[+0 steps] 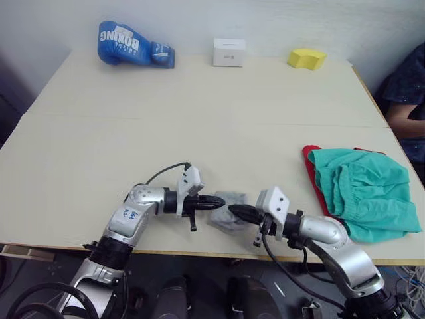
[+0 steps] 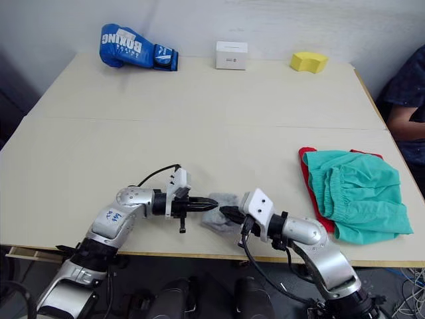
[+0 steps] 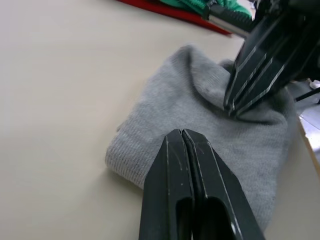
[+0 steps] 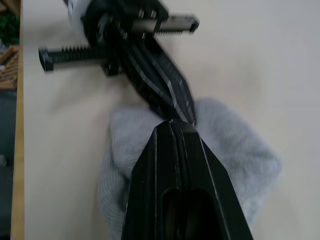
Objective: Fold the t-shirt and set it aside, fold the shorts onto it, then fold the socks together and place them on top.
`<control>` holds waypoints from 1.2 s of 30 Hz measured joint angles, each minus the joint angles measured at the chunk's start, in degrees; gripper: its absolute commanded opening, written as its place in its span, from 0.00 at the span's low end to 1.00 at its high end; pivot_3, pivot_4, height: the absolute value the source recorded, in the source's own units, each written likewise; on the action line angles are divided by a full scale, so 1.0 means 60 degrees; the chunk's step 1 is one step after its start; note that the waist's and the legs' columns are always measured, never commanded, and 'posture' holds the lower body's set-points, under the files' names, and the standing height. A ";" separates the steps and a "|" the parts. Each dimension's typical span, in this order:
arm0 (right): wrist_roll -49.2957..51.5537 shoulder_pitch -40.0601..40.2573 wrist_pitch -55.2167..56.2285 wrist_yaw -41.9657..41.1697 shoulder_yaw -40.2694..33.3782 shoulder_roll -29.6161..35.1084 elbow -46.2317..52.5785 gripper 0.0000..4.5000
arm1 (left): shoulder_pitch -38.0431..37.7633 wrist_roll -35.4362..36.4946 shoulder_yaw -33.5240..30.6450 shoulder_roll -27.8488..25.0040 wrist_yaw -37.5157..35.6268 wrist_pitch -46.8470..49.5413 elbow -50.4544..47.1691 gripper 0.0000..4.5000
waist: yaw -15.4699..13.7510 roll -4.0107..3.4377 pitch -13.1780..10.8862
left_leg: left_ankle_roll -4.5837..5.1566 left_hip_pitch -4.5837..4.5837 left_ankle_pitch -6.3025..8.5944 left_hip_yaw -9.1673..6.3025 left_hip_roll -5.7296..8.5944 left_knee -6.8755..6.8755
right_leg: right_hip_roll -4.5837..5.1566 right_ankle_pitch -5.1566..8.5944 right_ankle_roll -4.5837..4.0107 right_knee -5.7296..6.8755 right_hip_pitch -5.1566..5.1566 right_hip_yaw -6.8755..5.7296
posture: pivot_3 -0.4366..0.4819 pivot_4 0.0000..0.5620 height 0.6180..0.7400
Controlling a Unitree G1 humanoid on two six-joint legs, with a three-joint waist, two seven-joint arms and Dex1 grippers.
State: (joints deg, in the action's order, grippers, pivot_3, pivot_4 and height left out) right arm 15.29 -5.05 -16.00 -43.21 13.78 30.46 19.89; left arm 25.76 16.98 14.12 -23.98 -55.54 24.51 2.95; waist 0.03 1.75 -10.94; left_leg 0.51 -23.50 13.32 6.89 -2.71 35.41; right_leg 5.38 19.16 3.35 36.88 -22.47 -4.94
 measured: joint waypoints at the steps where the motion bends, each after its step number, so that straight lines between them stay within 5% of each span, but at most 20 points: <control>1: -0.0037 0.0022 0.0246 0.0003 -0.0033 -0.0094 -0.0230 0.00 | -0.0036 -0.0065 0.0013 0.0000 0.0073 0.0005 -0.0028 0.00 | 0.0006 0.0000 0.0000 | -0.0001 0.0008 -0.0001 0.0000 -0.0001 0.0001 | 0.0000 0.0000 0.0000 0.0002 0.0004 0.0000 | 0.48 0.27 1.00; 10: -0.0012 0.0034 0.2851 -0.0400 -0.0929 -0.0649 -0.2490 0.00 | -0.0239 -0.0393 0.0190 -0.0001 0.0266 -0.0069 -0.0308 0.00 | 0.0005 -0.0001 0.0001 | -0.0023 0.0046 0.0011 -0.0002 -0.0002 0.0003 | 0.0005 -0.0005 0.0005 -0.0001 0.0047 0.0004 | 0.48 0.27 1.00; 18: 0.1334 -0.0149 0.1237 -0.0439 -0.2067 -0.0201 -0.1790 0.00 | -0.0065 -0.0469 0.0142 0.0189 0.0178 -0.0419 -0.0295 0.00 | -0.0012 -0.0003 0.0000 | -0.0006 0.0028 -0.0005 -0.0005 -0.0006 0.0000 | 0.0006 -0.0004 0.0003 0.0003 0.0027 0.0004 | 0.48 0.27 1.00; 21: 0.4240 0.0081 -0.1917 0.0162 -0.3174 0.0370 -0.0662 0.13 | 0.0079 -0.0624 0.0198 0.0012 0.0058 -0.0452 -0.0317 0.00 | -0.0009 -0.0007 -0.0003 | -0.0002 0.0023 -0.0003 -0.0010 -0.0007 -0.0001 | 0.0009 -0.0004 0.0002 0.0002 0.0025 0.0005 | 0.48 0.27 1.00; 25: 0.7065 0.0181 -0.5509 0.0986 -0.4375 0.2052 -0.0063 0.45 | 0.0115 -0.0788 0.0367 -0.0100 -0.0019 -0.0573 -0.0322 0.00 | 0.0006 -0.0012 -0.0006 | 0.0009 0.0025 0.0002 -0.0009 -0.0007 -0.0001 | 0.0014 -0.0001 -0.0004 -0.0003 0.0026 0.0006 | 0.48 0.27 1.00; 32: 1.1197 -0.0622 -0.9554 0.4475 -0.4742 0.2230 -0.1494 0.99 | 0.0112 -0.0836 0.0456 0.0019 -0.0090 -0.0726 -0.0321 0.00 | -0.0003 -0.0013 -0.0006 | 0.0015 0.0007 0.0000 -0.0007 -0.0006 -0.0002 | 0.0010 0.0001 -0.0007 -0.0002 0.0011 0.0006 | 0.48 0.27 1.00; 36: 1.4223 -0.0942 -0.9662 0.6835 -0.3559 0.2214 -0.2226 0.99 | 0.0116 -0.1000 0.0463 0.0059 -0.0002 -0.0782 -0.0312 0.00 | 0.0019 -0.0012 -0.0006 | 0.0027 -0.0008 0.0004 0.0001 -0.0003 0.0014 | 0.0007 -0.0005 0.0005 -0.0007 0.0007 0.0004 | 0.48 0.27 1.00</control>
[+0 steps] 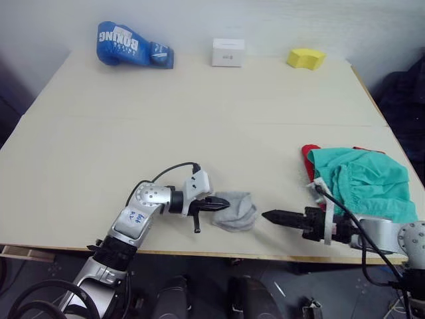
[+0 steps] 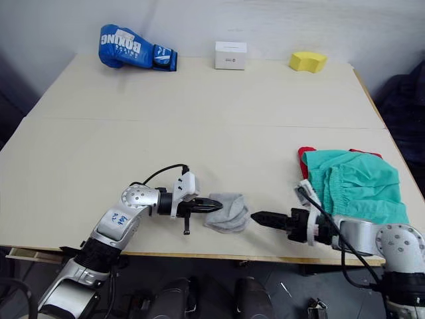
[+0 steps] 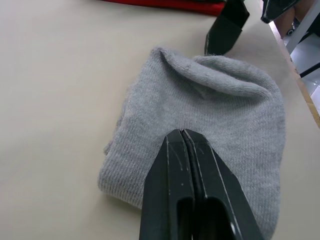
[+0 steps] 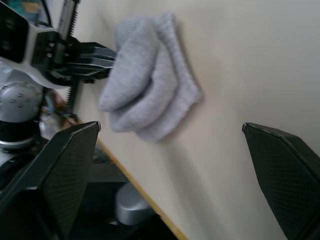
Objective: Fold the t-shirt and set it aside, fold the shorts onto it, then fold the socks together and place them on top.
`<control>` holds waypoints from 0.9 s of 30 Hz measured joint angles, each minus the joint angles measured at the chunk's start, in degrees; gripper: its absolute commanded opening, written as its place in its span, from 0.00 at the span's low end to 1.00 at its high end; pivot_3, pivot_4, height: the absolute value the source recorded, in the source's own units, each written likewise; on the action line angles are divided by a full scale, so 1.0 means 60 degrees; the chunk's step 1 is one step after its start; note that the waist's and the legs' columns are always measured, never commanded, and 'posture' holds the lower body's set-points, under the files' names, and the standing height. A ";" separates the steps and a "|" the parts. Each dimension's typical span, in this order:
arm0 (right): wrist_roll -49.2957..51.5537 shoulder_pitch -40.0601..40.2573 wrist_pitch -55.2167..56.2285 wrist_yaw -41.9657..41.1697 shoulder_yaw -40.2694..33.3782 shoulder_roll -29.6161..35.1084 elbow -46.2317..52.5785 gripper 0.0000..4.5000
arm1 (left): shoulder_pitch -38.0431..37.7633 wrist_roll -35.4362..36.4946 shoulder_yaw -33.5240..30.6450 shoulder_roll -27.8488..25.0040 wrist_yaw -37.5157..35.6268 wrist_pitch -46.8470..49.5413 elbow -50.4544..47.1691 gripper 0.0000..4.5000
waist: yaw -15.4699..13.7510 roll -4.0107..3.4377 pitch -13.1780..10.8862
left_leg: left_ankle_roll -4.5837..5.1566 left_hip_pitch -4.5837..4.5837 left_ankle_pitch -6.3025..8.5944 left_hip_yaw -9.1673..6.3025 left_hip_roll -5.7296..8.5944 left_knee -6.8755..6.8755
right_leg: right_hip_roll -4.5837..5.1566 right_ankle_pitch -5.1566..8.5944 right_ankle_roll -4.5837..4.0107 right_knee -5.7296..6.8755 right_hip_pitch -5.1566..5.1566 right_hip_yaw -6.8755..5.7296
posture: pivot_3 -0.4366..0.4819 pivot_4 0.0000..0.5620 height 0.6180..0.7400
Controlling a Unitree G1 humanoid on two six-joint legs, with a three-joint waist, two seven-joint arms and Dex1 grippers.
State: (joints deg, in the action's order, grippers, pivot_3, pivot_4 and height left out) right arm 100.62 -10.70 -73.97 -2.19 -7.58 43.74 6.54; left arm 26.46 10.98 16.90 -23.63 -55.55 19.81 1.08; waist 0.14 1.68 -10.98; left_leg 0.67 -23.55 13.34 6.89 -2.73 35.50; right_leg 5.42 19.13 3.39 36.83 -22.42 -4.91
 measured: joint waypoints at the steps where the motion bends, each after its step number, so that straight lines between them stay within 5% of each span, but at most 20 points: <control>1: 0.0594 -0.0080 0.0205 0.0527 0.0292 -0.0028 -0.0100 0.99 | -0.0003 -0.0015 -0.0002 0.0000 0.0021 0.0001 0.0000 0.00 | 0.0001 0.0000 0.0000 | 0.0001 -0.0004 0.0001 0.0000 -0.0002 0.0008 | -0.0004 -0.0002 0.0006 0.0002 -0.0002 -0.0001 | 0.48 0.27 1.00; 13: 0.2023 -0.1559 0.1149 0.3231 0.1820 -0.2120 -0.0898 0.99 | -0.0264 -0.0044 -0.0069 -0.0016 0.0206 0.0028 -0.0117 0.00 | 0.0050 0.0012 0.0010 | 0.0001 -0.0002 0.0001 0.0004 -0.0020 0.0013 | -0.0020 -0.0013 0.0026 0.0002 -0.0004 0.0012 | 0.48 0.27 1.00; 16: 0.2037 -0.1650 0.1341 0.3617 0.1828 -0.2677 -0.1121 0.85 | -0.0336 -0.0042 -0.0108 -0.0024 0.0259 0.0044 -0.0180 0.00 | 0.0081 0.0012 0.0011 | 0.0001 -0.0002 0.0001 0.0006 -0.0020 0.0014 | -0.0020 -0.0013 0.0026 0.0005 -0.0004 0.0016 | 0.48 0.27 1.00; 27: 0.1943 -0.1253 0.1465 0.4047 0.1580 -0.2929 -0.1072 0.05 | -0.0462 -0.0005 -0.0219 -0.0108 0.0306 0.0128 -0.0396 0.00 | 0.0075 0.0009 0.0010 | 0.0002 -0.0021 0.0002 0.0006 -0.0017 0.0011 | -0.0016 -0.0013 0.0025 -0.0001 -0.0021 0.0018 | 0.48 0.27 1.00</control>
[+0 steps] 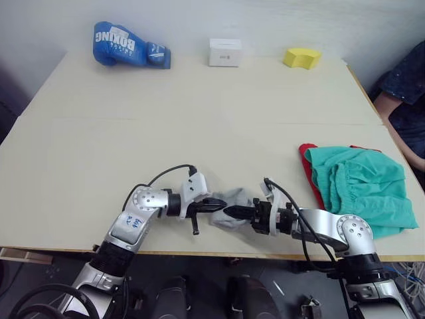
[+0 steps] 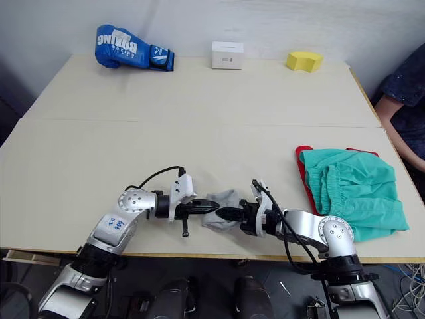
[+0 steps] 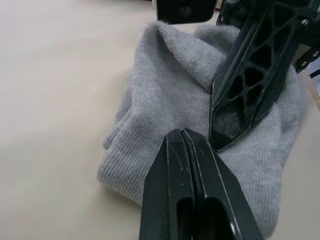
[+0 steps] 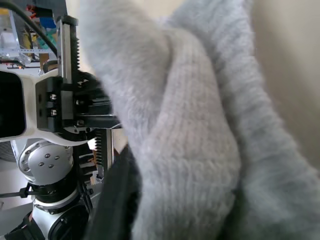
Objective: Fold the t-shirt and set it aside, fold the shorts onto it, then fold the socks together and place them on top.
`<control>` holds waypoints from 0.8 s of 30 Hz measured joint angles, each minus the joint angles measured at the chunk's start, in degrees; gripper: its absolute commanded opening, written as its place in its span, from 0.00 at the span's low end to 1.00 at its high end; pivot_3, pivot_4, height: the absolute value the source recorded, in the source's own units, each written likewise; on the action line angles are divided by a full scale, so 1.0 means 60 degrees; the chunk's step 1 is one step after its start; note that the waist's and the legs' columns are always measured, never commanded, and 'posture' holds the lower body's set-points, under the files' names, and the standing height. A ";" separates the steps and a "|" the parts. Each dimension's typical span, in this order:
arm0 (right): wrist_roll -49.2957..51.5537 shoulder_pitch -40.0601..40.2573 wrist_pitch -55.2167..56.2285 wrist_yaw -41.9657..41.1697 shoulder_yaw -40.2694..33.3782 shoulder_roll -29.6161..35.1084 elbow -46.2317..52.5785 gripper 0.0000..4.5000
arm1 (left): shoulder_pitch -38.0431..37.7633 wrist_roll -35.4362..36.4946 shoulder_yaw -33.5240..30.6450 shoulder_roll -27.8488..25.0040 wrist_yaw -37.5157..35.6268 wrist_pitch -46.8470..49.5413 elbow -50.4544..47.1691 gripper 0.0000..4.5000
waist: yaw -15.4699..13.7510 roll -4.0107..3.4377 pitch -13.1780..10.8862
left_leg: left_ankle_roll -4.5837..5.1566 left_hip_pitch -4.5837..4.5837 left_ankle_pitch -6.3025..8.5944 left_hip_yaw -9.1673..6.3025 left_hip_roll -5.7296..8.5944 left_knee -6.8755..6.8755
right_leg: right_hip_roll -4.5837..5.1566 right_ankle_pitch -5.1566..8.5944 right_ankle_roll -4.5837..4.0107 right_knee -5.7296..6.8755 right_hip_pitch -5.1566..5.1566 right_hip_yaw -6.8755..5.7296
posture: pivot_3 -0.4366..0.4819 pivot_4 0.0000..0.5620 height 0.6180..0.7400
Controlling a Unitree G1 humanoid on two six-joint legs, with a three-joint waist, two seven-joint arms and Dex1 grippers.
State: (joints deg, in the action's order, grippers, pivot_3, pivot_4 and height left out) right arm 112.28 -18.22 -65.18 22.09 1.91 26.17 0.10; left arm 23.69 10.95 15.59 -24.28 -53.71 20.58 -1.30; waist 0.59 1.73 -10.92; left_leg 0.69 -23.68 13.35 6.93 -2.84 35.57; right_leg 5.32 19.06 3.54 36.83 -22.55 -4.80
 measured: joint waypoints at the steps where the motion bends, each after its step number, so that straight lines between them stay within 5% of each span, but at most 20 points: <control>1: 0.0000 0.0050 0.0003 -0.0014 -0.0052 0.0000 0.0024 0.04 | -0.0006 0.0008 -0.0012 -0.0001 0.0000 0.0000 0.0000 0.00 | -0.0017 0.0000 0.0000 | 0.0000 -0.0001 0.0000 0.0000 0.0002 0.0001 | 0.0002 0.0000 0.0000 0.0000 0.0000 0.0000 | 0.48 0.27 1.00; 3: -0.0033 0.0310 0.0016 -0.0216 -0.0307 0.0022 0.0203 0.04 | -0.0017 0.0144 -0.0087 0.0020 -0.0054 0.0011 0.0001 0.00 | -0.0057 0.0000 0.0000 | 0.0002 -0.0009 0.0001 0.0000 0.0003 0.0001 | 0.0003 0.0000 0.0000 -0.0002 -0.0006 0.0000 | 0.48 0.27 1.00; 6: -0.0085 0.0722 -0.0005 -0.1095 -0.1008 0.0215 0.0794 0.04 | -0.0062 0.0818 -0.0559 0.0083 -0.0386 0.0057 -0.0084 0.13 | -0.0091 -0.0009 -0.0006 | 0.0012 -0.0078 -0.0004 -0.0010 0.0005 0.0016 | 0.0004 -0.0006 0.0011 -0.0003 -0.0056 -0.0007 | 0.48 0.27 1.00; 12: -0.0085 0.1799 0.0450 -0.3479 -0.3319 0.0641 0.2876 0.04 | 0.0320 0.2469 -0.1914 0.0206 -0.0595 -0.0046 -0.1307 0.54 | -0.0099 -0.0010 -0.0007 | 0.0037 -0.0090 0.0011 -0.0010 0.0009 0.0026 | 0.0003 -0.0019 0.0035 -0.0035 -0.0045 -0.0020 | 0.48 0.27 1.00; 19: -0.0059 0.2434 0.2975 -0.2320 -0.7132 0.0502 0.2823 0.04 | 0.0734 0.3877 -0.2601 0.0164 -0.0543 0.0554 -0.2311 0.99 | -0.0106 -0.0015 -0.0010 | 0.0045 -0.0081 0.0013 -0.0009 0.0026 0.0041 | 0.0003 -0.0036 0.0066 -0.0064 -0.0016 -0.0012 | 0.48 0.27 1.00; 24: -0.0152 0.2992 0.3755 -0.1759 -0.8164 0.1095 0.1260 0.04 | 0.0736 0.3941 -0.2589 0.0134 -0.0591 0.0631 -0.2263 1.00 | -0.0112 -0.0020 -0.0012 | 0.0045 -0.0080 0.0012 -0.0007 0.0027 0.0044 | -0.0003 -0.0036 0.0065 -0.0066 -0.0014 -0.0010 | 0.48 0.27 1.00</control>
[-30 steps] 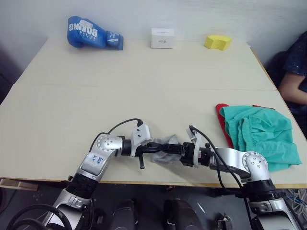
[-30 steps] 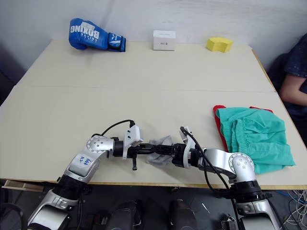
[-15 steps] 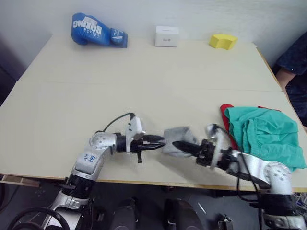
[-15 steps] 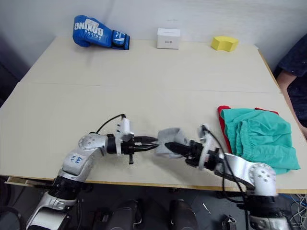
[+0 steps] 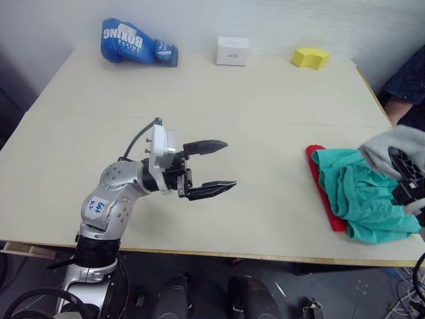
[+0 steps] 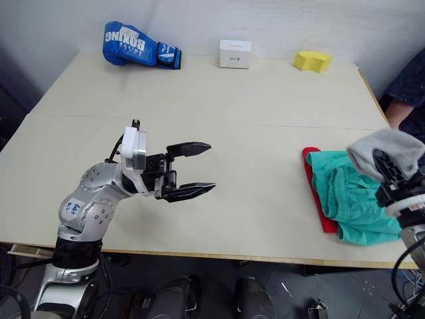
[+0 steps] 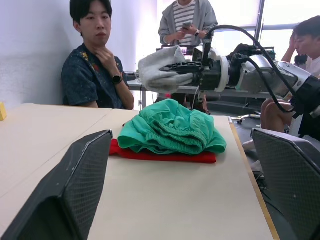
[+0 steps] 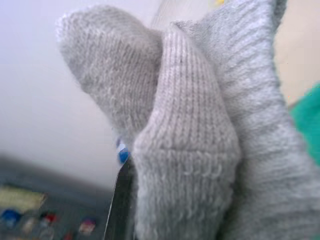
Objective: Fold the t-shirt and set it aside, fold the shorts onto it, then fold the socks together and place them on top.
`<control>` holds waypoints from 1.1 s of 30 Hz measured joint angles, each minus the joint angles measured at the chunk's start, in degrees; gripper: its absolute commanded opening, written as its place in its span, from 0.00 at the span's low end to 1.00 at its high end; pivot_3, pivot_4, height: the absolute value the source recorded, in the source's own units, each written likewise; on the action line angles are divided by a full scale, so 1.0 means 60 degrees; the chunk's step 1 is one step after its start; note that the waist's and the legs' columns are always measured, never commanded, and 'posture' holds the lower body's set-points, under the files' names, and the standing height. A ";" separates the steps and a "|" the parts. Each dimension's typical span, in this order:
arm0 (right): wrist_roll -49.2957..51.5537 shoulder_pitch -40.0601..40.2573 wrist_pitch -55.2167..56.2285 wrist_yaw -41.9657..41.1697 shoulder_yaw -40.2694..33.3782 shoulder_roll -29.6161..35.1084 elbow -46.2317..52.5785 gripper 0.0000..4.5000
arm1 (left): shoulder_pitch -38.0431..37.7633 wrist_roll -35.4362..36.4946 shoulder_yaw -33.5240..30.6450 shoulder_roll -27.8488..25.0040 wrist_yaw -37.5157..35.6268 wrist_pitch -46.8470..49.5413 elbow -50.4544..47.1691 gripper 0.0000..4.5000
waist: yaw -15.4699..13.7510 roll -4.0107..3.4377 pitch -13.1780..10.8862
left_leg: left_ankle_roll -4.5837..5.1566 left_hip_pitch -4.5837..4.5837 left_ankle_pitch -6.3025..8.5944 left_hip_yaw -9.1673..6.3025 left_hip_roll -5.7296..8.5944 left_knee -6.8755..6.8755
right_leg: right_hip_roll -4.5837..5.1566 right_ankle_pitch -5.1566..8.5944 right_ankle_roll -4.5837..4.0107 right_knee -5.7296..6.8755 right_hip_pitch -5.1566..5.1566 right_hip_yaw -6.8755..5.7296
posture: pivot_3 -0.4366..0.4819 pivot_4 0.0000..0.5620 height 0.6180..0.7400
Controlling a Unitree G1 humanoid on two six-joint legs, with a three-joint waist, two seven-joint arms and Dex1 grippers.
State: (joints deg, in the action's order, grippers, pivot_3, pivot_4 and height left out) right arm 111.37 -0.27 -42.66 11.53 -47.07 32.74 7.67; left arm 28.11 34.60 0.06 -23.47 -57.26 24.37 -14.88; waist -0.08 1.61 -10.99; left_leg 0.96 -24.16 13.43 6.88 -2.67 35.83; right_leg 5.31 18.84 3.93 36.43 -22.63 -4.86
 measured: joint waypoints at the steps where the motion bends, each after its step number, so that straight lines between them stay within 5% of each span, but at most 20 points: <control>1: -0.0050 0.0053 0.0011 0.0050 0.0006 0.0068 -0.0377 0.04 | 0.0002 0.0000 0.0031 0.0000 -0.0013 -0.0004 0.0001 1.00 | 0.0019 -0.0004 0.0000 | 0.0002 0.0001 -0.0001 0.0004 0.0001 0.0002 | 0.0000 -0.0001 0.0000 0.0001 0.0000 0.0004 | 0.48 0.27 1.00; 4: -0.0224 -0.0151 -0.0032 0.0067 0.0333 0.0150 -0.1673 0.04 | 0.0098 -0.0003 0.0187 0.0004 -0.0105 -0.0025 0.0013 1.00 | 0.0093 -0.0009 0.0000 | 0.0003 0.0011 -0.0001 0.0018 -0.0006 0.0006 | -0.0010 -0.0011 0.0002 0.0003 0.0001 0.0020 | 0.48 0.27 1.00; 10: -0.1409 -0.1406 0.0180 -0.0263 0.0740 0.0126 -0.3948 0.48 | 0.0270 -0.0146 0.0366 -0.0148 -0.0348 -0.0221 0.0089 1.00 | 0.0041 -0.0060 -0.0001 | 0.0003 0.0006 -0.0002 0.0023 -0.0003 0.0010 | -0.0020 -0.0010 0.0006 0.0002 -0.0004 0.0035 | 0.48 0.27 1.00; 15: -0.0412 -0.0657 -0.0555 0.1174 0.0531 0.0148 -0.3417 0.86 | 0.0081 -0.0291 0.0161 -0.0589 -0.0248 -0.0329 0.0157 1.00 | 0.0002 -0.0060 -0.0001 | 0.0009 0.0002 0.0002 0.0014 -0.0007 0.0025 | -0.0019 -0.0012 0.0011 -0.0002 0.0005 0.0037 | 0.48 0.27 1.00; 18: 0.0023 -0.0010 -0.1006 0.1510 0.0401 0.0421 -0.2955 0.99 | 0.0048 -0.0294 0.0128 -0.0673 -0.0182 -0.0329 0.0236 1.00 | -0.0004 -0.0064 0.0001 | 0.0031 0.0001 0.0012 0.0015 0.0002 0.0029 | -0.0010 -0.0021 0.0027 -0.0010 0.0011 0.0045 | 0.48 0.27 1.00; 20: 0.0036 0.0845 -0.1627 0.1347 0.0211 0.1193 -0.2603 0.99 | -0.0149 -0.0348 -0.0014 -0.0937 -0.0194 -0.0399 0.0354 1.00 | -0.0025 -0.0089 0.0007 | 0.0040 0.0000 0.0018 0.0016 0.0008 0.0016 | -0.0002 -0.0021 0.0028 -0.0033 0.0011 0.0047 | 0.48 0.27 1.00; 22: -0.0503 0.1910 -0.2163 0.0558 -0.0243 0.2115 -0.2411 0.99 | -0.0475 -0.0471 -0.0243 -0.1279 -0.0251 -0.0521 0.0466 1.00 | -0.0027 -0.0096 0.0006 | 0.0042 -0.0001 0.0022 0.0022 0.0007 0.0001 | -0.0005 -0.0022 0.0028 -0.0061 0.0012 0.0047 | 0.48 0.27 1.00; 26: -0.3238 0.3924 -0.2249 -0.3170 -0.1207 0.3803 -0.2092 0.99 | -0.1060 -0.0796 -0.0494 -0.1908 -0.0373 -0.0810 0.0965 1.00 | 0.0004 -0.0107 0.0007 | 0.0047 0.0006 0.0032 0.0052 0.0003 -0.0008 | -0.0011 -0.0030 0.0045 -0.0086 0.0010 0.0054 | 0.48 0.27 1.00; 29: -0.6550 0.5234 -0.0390 -0.6791 -0.1228 0.4656 -0.1921 0.99 | -0.1534 -0.1079 -0.0808 -0.2323 -0.0360 -0.1086 0.1447 1.00 | 0.0035 -0.0101 0.0004 | 0.0032 0.0008 0.0041 0.0056 -0.0018 -0.0003 | -0.0042 -0.0032 0.0048 -0.0104 0.0010 0.0062 | 0.48 0.27 1.00; 33: -0.9751 0.4950 0.2991 -1.0162 -0.0366 0.4810 -0.1431 0.99 | -0.2169 -0.1772 -0.1246 -0.2778 -0.0140 -0.1895 0.1933 1.00 | 0.0065 -0.0100 0.0004 | -0.0008 0.0007 0.0063 0.0064 -0.0048 -0.0001 | -0.0072 -0.0038 0.0041 -0.0133 0.0008 0.0084 | 0.48 0.27 1.00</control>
State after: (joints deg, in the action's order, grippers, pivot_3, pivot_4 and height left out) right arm 52.86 29.44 -24.71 -49.44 -49.27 61.60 -0.92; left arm 15.09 23.96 -7.42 -40.14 -58.10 12.99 -3.28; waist 0.31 1.01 -10.96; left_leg 0.91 -24.12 13.81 7.27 -2.96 35.83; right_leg 4.87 18.61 4.17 35.63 -22.58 -4.36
